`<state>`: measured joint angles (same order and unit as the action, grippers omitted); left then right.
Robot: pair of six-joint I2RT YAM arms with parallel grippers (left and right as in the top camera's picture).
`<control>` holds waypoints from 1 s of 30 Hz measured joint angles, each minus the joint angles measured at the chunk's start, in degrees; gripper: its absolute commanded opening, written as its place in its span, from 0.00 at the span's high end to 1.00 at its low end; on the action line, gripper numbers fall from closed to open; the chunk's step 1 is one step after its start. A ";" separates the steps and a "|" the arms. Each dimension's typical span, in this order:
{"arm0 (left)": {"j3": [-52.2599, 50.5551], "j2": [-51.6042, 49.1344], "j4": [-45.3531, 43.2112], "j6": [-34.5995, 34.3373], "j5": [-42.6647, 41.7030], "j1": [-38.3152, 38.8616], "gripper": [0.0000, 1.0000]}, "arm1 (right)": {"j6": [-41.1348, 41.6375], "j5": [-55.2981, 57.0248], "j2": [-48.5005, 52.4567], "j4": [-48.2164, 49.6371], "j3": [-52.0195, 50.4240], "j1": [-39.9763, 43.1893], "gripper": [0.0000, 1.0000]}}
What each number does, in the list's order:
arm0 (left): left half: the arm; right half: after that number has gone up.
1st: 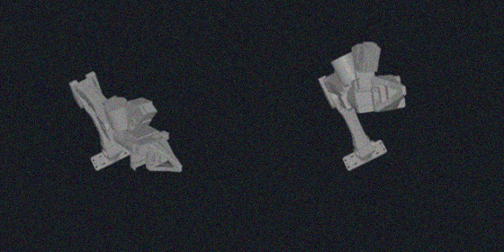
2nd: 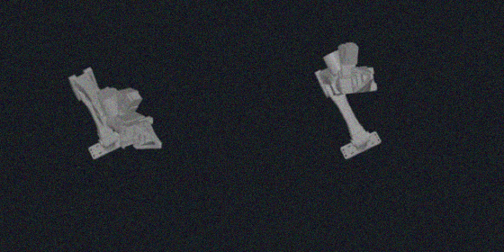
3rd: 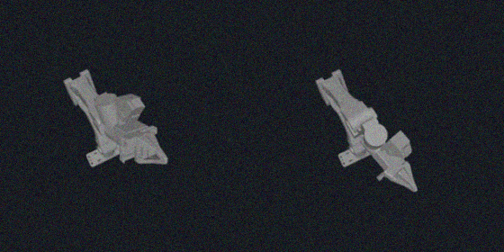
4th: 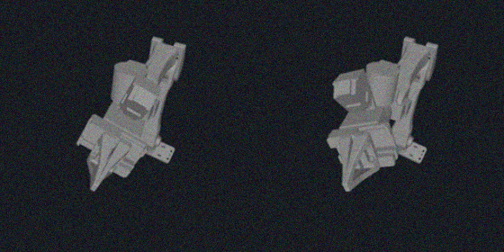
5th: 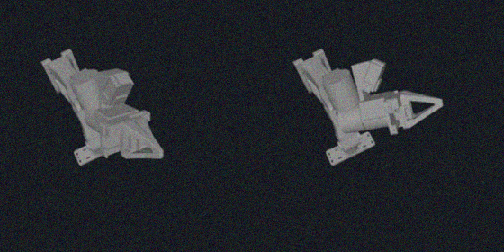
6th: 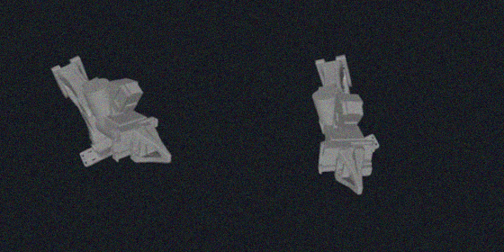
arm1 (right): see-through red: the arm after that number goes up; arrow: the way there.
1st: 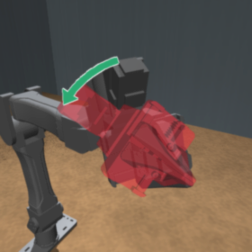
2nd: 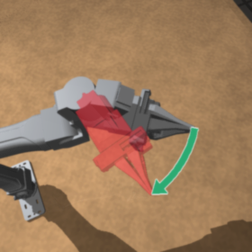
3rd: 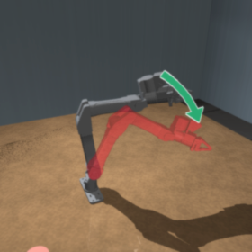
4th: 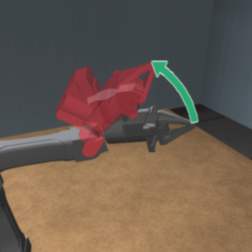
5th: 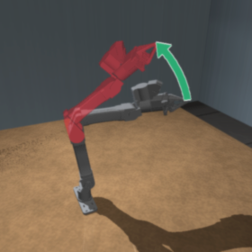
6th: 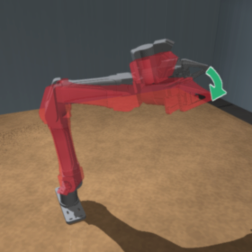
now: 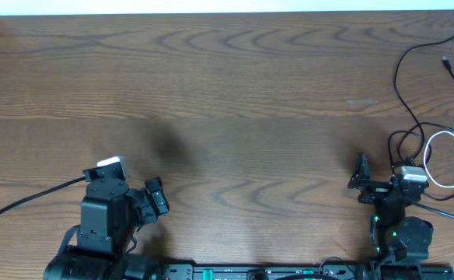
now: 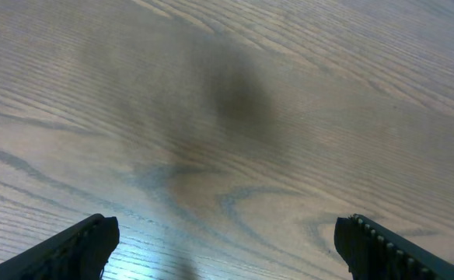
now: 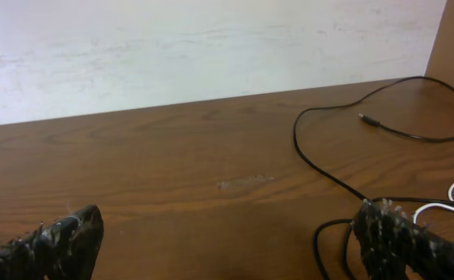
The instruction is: Untangle cables
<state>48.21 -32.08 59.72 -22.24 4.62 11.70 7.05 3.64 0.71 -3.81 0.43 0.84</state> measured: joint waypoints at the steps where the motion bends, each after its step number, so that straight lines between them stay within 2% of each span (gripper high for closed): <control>1: -0.02 0.00 -0.02 -0.02 0.00 0.02 0.06 | -0.02 0.00 0.00 -0.02 0.00 0.00 0.01; 15: -0.42 1.31 -0.92 0.00 -0.02 -1.66 0.06 | 0.00 0.00 0.00 0.00 0.00 0.00 0.01; 25: -13.70 19.45 -13.11 0.61 0.00 -10.60 0.06 | 0.00 0.02 -0.02 -0.02 0.00 0.00 0.01; 30: -21.53 27.58 -25.29 5.33 0.00 -12.04 0.06 | 0.00 0.02 -0.04 0.00 0.00 0.00 0.01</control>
<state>26.68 -4.49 34.44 -16.91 4.62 -0.34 7.05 3.66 0.67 -3.81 0.43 0.84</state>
